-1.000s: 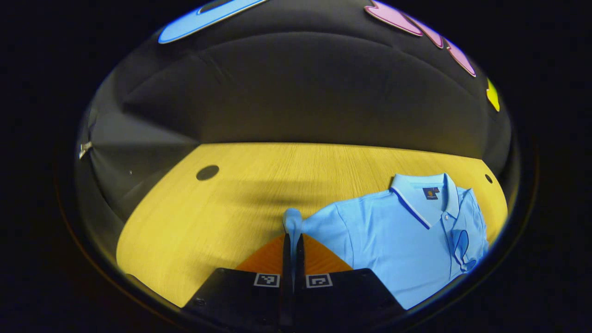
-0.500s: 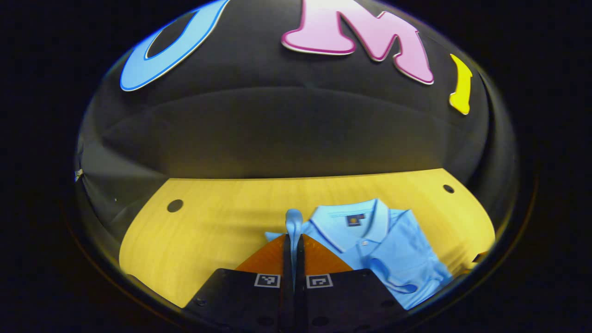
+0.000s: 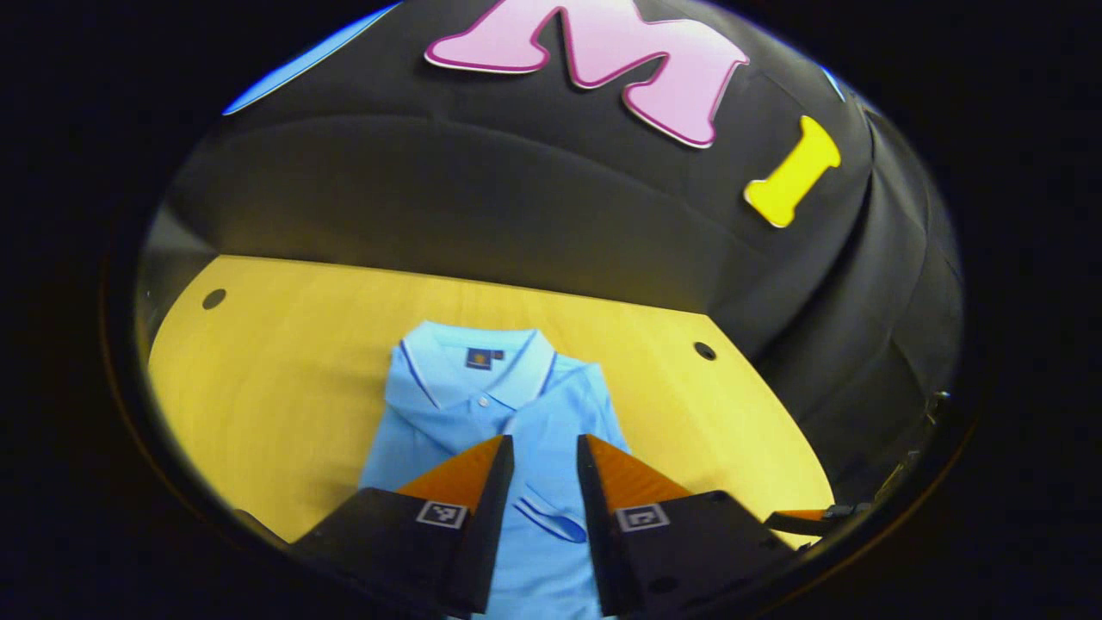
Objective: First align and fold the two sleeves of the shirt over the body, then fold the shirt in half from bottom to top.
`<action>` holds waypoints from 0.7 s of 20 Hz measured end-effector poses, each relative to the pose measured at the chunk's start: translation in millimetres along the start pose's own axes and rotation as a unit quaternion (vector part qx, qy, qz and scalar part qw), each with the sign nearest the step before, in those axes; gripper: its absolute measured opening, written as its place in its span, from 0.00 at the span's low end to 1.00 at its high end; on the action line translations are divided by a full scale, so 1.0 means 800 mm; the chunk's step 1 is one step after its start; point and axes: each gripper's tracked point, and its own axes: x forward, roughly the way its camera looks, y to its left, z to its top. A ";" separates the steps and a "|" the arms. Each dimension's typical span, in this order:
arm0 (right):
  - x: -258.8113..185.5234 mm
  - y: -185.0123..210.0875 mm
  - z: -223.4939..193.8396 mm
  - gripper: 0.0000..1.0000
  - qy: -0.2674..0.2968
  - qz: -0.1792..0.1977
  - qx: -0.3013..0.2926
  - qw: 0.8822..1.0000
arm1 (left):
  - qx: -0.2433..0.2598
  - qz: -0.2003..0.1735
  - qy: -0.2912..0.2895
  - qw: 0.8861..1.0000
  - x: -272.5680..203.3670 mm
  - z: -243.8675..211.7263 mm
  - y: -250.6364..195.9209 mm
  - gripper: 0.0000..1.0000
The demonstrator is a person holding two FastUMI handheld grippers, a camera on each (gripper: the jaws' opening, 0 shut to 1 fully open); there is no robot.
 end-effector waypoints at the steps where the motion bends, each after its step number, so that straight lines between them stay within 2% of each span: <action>1: -0.007 0.003 -0.002 0.99 0.001 0.000 -0.001 1.000 | 0.012 -0.001 0.002 1.000 -0.014 -0.006 -0.001 0.58; 3: -0.024 0.013 -0.006 0.99 0.004 0.002 -0.001 1.000 | 0.029 0.002 0.001 1.000 -0.045 -0.019 -0.002 0.90; 4: -0.034 0.019 -0.009 0.99 0.006 0.003 0.001 1.000 | 0.036 0.008 -0.003 0.999 -0.063 -0.024 0.003 0.95; 5: -0.043 0.025 -0.012 0.99 0.007 0.005 0.003 1.000 | 0.043 0.012 -0.005 0.999 -0.084 -0.031 0.007 0.96; 6: -0.053 0.032 -0.016 0.99 0.010 0.006 0.005 1.000 | 0.050 0.020 -0.006 0.999 -0.105 -0.039 0.012 0.92; 7: -0.063 0.039 -0.020 0.99 0.012 0.007 0.005 1.000 | 0.059 0.030 -0.007 0.998 -0.127 -0.047 0.019 0.98; 9: -0.085 0.053 -0.033 0.99 0.017 0.009 0.003 1.000 | 0.073 0.050 -0.004 0.996 -0.172 -0.068 0.033 0.97; 14: -0.137 0.090 -0.083 0.99 0.046 0.016 0.014 0.999 | 0.060 0.075 0.020 0.995 -0.266 -0.155 0.060 0.97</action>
